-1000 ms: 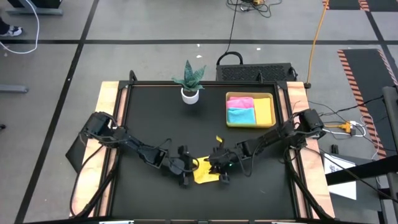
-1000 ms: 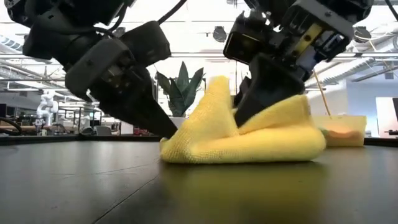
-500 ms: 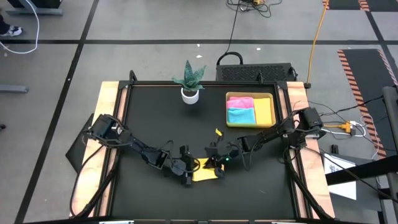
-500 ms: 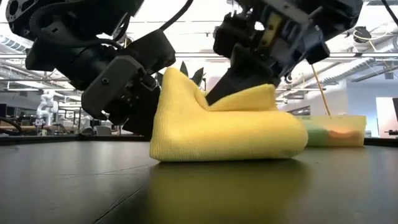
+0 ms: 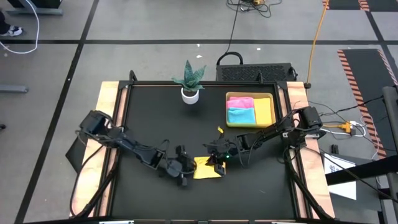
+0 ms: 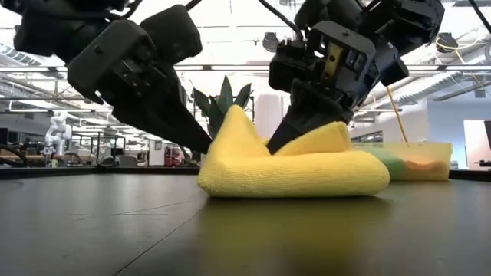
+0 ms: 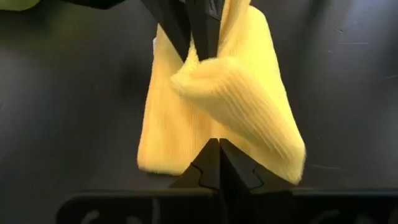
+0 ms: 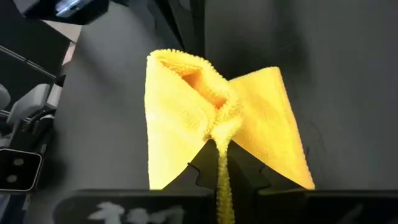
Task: Fold microfiber towels
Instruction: Fold the yellow microfiber cloth
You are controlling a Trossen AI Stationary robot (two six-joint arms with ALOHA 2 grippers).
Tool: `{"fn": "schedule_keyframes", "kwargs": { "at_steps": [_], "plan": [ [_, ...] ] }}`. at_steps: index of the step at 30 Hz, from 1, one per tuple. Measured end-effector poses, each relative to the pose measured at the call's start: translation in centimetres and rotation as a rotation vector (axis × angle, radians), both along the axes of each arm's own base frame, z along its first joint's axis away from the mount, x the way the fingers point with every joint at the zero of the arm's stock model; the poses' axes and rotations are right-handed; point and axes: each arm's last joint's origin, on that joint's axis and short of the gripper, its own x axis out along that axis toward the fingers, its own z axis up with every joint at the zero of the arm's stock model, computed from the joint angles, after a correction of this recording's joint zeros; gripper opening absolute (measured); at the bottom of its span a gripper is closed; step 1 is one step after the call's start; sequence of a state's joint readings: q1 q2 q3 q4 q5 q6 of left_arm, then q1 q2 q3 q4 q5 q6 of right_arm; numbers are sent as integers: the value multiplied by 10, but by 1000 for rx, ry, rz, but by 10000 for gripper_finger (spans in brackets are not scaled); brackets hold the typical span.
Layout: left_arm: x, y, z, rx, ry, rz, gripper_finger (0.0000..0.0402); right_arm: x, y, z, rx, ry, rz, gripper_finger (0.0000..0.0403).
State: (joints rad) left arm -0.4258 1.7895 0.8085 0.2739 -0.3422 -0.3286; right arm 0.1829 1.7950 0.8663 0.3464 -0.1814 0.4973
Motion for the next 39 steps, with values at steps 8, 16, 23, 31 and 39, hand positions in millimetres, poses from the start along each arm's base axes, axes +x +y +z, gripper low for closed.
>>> {"fn": "schedule_keyframes", "kwargs": {
  "at_steps": [8, 16, 23, 31, 39],
  "plan": [
    [-8, -7, 12, 15, -22, 14, 19, -6, 2, 3, 13, 3, 4, 8],
    [-13, -19, 20, 23, -76, -1, 5, -15, 0, 33, 8, -31, -9, 8],
    [-12, -27, 27, 24, -152, -33, 16, -17, -13, 22, -36, 63, -112, 4],
    [1, -18, 19, 63, -199, -26, 14, -16, -23, 15, -44, 94, -142, 5],
    [21, 1, -5, 72, -255, 94, 9, -17, -24, 14, -46, 113, -141, 5]
  ]
}}
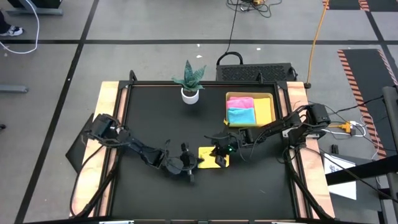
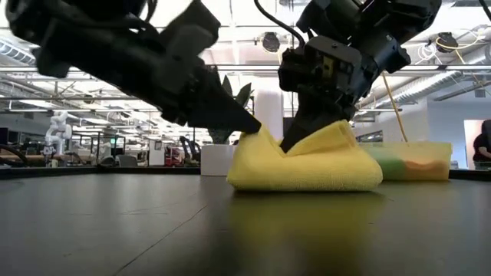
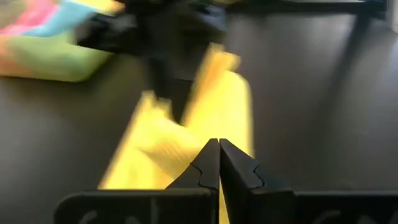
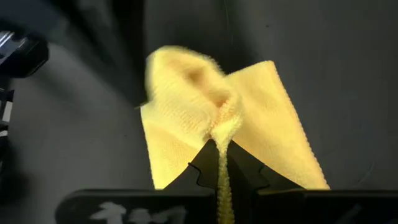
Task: Fold microfiber towels
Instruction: Fold the yellow microfiber cloth
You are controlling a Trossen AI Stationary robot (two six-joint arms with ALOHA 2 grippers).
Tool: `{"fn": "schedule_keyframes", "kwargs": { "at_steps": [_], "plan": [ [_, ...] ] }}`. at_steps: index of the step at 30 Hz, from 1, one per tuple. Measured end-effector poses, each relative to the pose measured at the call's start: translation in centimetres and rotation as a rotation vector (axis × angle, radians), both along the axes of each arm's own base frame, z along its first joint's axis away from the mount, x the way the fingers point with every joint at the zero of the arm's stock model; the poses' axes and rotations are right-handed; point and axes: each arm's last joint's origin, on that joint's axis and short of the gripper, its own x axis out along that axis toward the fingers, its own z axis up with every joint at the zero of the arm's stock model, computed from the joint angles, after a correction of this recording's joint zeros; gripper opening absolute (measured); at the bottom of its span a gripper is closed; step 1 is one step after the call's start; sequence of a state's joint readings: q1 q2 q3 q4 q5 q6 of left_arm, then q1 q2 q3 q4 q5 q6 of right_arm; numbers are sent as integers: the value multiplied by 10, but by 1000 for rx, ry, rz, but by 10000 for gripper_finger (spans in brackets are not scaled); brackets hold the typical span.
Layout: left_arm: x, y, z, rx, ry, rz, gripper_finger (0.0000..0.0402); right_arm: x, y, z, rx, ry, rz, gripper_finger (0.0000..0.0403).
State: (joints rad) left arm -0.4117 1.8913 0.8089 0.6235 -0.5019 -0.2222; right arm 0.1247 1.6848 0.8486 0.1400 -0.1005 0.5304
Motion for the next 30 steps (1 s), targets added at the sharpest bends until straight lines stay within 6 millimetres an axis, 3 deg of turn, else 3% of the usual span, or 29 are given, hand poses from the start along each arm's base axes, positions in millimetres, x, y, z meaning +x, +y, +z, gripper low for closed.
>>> {"fn": "schedule_keyframes", "kwargs": {
  "at_steps": [6, 16, 25, 30],
  "plan": [
    [4, 16, -4, 8, 28, 81, 14, -3, 0, 0, -11, 20, 13, 5],
    [4, 19, -5, 0, 45, 97, 4, -12, -3, 25, -47, -22, -12, 5],
    [-1, 21, -8, -89, 103, 140, 12, -27, -17, 6, -83, 95, -111, 4],
    [3, 36, -15, -98, 132, 188, 7, -33, -21, -4, -73, 61, -125, 4]
  ]
}}
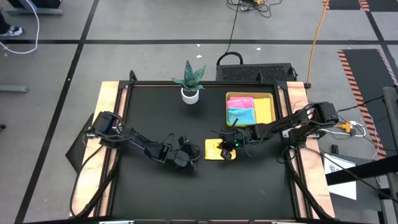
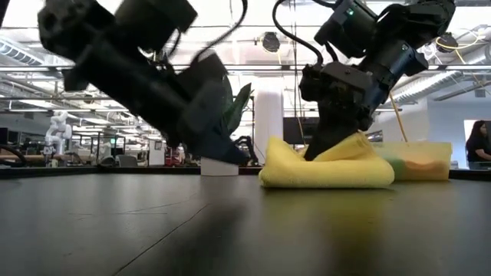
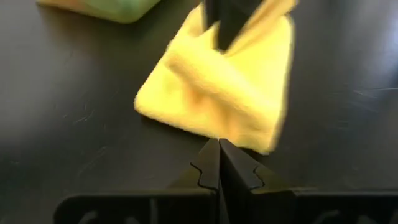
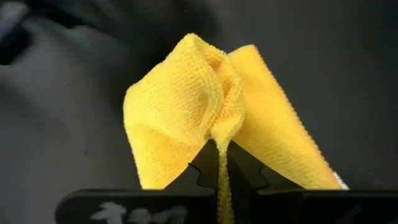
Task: Fold microfiber towels
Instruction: Fold the yellow microfiber cloth
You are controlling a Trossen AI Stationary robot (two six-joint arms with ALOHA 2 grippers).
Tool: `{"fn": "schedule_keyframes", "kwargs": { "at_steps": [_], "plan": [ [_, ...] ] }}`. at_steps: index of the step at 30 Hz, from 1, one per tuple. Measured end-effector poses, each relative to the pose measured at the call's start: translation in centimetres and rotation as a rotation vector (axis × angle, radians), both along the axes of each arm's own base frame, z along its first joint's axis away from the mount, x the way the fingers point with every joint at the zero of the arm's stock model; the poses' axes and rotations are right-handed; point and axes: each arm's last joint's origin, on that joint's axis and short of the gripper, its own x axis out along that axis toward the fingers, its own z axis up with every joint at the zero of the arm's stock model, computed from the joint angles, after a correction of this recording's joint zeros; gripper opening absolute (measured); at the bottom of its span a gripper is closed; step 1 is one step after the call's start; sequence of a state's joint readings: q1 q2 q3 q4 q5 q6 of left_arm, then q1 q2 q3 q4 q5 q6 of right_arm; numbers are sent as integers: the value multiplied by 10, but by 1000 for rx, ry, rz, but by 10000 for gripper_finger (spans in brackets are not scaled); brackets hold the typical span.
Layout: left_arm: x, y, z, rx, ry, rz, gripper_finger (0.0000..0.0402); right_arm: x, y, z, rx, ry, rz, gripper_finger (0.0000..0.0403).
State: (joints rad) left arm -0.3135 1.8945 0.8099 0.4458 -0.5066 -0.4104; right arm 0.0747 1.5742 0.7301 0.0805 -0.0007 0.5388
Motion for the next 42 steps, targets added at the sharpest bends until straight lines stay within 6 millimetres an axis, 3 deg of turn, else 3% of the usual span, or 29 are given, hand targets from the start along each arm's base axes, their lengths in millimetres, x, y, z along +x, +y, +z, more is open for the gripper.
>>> {"fn": "schedule_keyframes", "kwargs": {
  "at_steps": [7, 14, 22, 32, 37, 42],
  "plan": [
    [16, 24, -21, 45, -39, -27, 5, 0, 2, -1, 14, -12, 7, 4],
    [28, 34, -44, 11, -160, -112, 13, -1, 7, -1, 34, -9, 31, 4],
    [26, 22, -55, -65, -134, -256, 12, -4, 19, 3, 102, -7, 68, 4],
    [20, -3, -57, -76, -115, -341, 7, -22, 39, 40, 91, -95, 99, 4],
    [18, -9, -57, -77, -126, -357, 12, -28, 30, 35, 28, -14, -16, 4],
    [18, -9, -56, -77, -142, -361, 6, -21, 29, 22, 77, -1, 33, 4]
  ]
}}
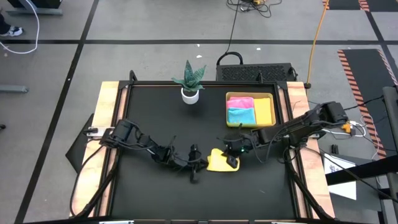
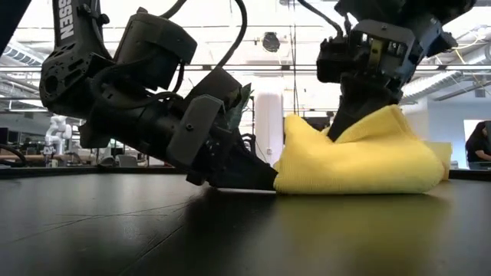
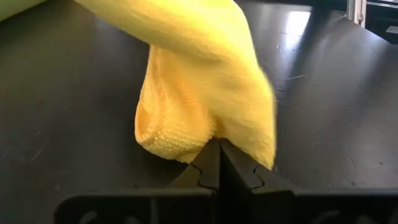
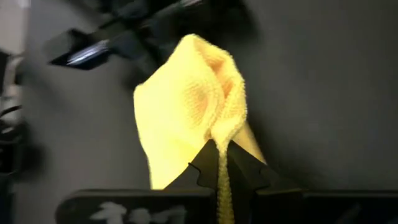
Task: Fold microfiber towels
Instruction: Fold the yellow microfiber cloth
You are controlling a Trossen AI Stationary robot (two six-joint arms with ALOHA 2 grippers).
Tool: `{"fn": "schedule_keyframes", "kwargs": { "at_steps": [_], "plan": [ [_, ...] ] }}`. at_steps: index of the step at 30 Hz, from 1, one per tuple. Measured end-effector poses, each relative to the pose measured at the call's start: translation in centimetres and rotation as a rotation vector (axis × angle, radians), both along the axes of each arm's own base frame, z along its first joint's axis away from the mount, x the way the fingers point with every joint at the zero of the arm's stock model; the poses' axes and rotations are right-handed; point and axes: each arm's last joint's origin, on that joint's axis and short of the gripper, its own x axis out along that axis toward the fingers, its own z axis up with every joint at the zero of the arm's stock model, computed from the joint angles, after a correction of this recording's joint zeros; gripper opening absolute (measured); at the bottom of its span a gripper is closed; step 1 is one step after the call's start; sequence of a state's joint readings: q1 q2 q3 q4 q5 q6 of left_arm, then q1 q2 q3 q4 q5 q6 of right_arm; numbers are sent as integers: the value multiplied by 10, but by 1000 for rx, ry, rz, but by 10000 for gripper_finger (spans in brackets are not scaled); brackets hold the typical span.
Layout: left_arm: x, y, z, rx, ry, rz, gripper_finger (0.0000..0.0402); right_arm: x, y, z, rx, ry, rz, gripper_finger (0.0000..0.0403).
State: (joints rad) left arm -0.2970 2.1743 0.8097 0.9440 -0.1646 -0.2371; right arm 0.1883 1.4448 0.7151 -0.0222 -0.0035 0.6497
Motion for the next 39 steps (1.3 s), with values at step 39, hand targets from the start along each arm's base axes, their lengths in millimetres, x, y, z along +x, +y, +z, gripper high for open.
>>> {"fn": "schedule_keyframes", "kwargs": {
  "at_steps": [39],
  "plan": [
    [0, 2, 25, 24, -15, 79, 12, 10, 26, -16, 118, -71, 178, 4]
  ]
}}
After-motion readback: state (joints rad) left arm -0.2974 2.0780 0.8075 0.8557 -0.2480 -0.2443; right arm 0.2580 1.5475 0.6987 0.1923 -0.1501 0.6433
